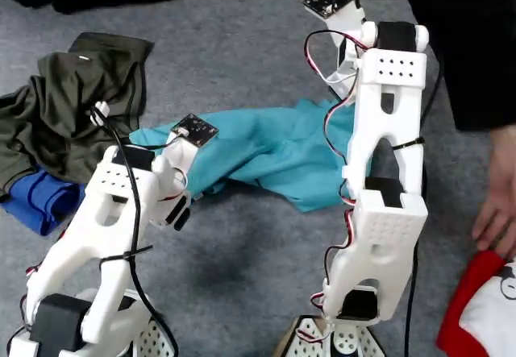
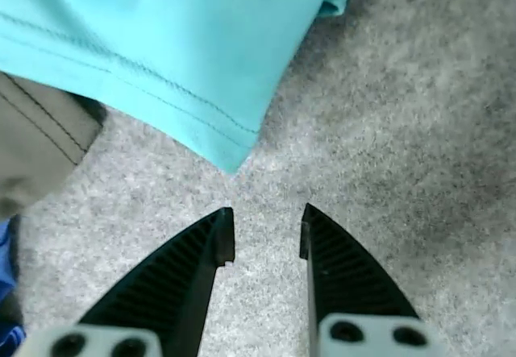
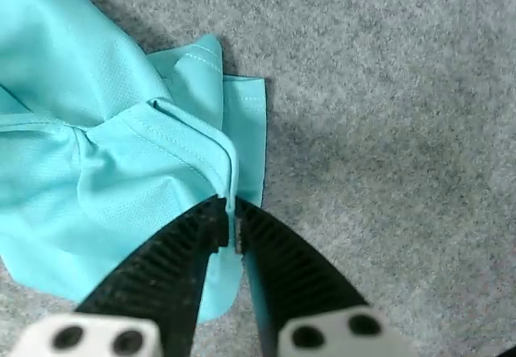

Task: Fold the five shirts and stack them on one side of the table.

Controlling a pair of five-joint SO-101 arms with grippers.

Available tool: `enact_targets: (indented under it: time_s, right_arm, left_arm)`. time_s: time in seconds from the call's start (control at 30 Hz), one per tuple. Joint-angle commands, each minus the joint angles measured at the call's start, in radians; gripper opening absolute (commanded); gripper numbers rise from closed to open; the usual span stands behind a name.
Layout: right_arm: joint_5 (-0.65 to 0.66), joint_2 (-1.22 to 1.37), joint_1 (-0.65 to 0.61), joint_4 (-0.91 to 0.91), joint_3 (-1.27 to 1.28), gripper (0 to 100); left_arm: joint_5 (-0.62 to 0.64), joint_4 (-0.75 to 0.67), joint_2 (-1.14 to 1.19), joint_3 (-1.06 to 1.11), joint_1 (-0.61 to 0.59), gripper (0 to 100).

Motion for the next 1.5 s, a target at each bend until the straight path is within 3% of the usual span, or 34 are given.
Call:
enact_targets:
  time_s: [0.0,1.47]
  right_arm:
    - [-0.002,-0.012,-0.016,0.006,-0.044,0.5]
    - [0.003,-0.012,-0.016,0.008,-0.044,0.5]
  left_arm:
    - [0.026,-0.028,-0.030,-0.005,0.009,15]
    - [0.028,-0.040,-0.030,-0.011,0.011,15]
